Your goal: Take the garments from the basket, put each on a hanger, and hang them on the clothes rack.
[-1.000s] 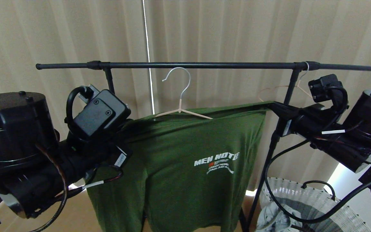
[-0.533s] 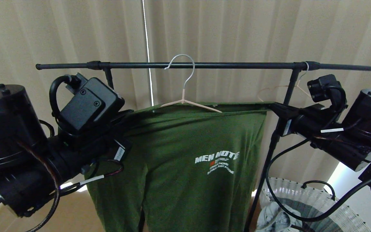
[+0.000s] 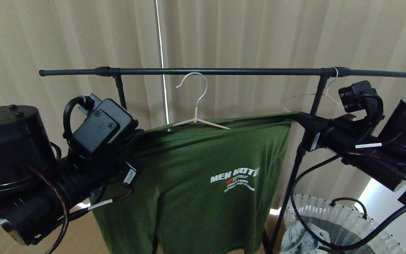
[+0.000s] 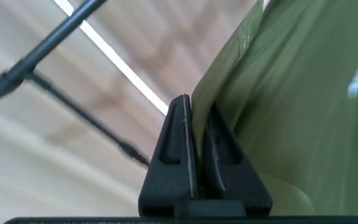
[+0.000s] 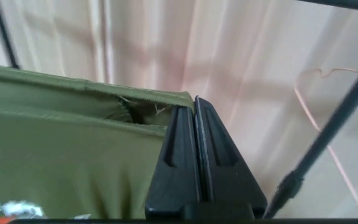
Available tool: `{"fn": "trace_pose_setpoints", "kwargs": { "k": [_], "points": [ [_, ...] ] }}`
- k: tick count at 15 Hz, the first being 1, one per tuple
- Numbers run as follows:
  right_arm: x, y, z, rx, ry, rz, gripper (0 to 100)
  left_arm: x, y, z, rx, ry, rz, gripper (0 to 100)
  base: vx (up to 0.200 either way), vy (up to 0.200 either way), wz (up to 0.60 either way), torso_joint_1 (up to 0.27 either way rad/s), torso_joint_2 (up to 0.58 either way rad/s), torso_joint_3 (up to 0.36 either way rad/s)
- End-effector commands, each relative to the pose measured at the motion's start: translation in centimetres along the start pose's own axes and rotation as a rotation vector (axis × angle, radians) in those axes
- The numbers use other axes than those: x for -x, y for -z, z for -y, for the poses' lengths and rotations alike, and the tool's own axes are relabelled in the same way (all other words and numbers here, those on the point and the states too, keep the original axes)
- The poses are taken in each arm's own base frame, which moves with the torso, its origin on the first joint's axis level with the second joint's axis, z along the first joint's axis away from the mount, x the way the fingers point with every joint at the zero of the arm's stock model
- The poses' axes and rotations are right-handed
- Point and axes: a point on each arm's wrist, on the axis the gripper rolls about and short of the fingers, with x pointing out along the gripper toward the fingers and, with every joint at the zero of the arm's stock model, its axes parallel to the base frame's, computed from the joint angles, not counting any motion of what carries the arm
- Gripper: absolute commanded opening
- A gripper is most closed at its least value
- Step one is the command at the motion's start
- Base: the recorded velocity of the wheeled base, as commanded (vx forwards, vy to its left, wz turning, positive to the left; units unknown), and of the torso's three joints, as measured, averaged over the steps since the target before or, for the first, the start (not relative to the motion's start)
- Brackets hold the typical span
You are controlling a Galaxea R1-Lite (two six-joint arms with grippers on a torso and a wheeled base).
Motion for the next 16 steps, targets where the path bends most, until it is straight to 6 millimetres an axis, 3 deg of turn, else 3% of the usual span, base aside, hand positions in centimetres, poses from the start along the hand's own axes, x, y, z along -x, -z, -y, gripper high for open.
{"fn": "trace_pose_setpoints", "kwargs": {
  "k": [1, 4, 8, 9, 16],
  "points": [
    [1.9, -0.3, -2.3, 0.013, -0.095, 0.005, 0, -1.4, -0.4, 0.3, 0.026, -0.047, -0.034, 0, 0.000, 0.000, 0.00, 0.000, 0.00, 0.000],
    [3.4, 1.2, -3.5, 0.067, -0.151, -0.075, 0, -1.7, -1.5, 0.4, 0.141, -0.062, 0.030, 0, 0.000, 0.000, 0.00, 0.000, 0.00, 0.000],
    [3.6, 1.5, -4.3, 0.071, -0.190, -0.095, 0, -1.3, -2.2, 0.8, 0.192, -0.055, 0.096, 0, 0.000, 0.000, 0.00, 0.000, 0.00, 0.000],
    [3.8, 1.6, -4.4, 0.072, -0.194, -0.109, 100, -1.3, -2.2, 0.8, 0.195, -0.057, 0.104, 0, 0.000, 0.000, 0.00, 0.000, 0.00, 0.000],
    [5.1, 0.0, -4.1, 0.115, -0.185, -0.044, 100, -1.4, -2.4, 0.5, 0.210, -0.067, 0.111, 0, 0.000, 0.000, 0.00, 0.000, 0.00, 0.000]
  ]
}}
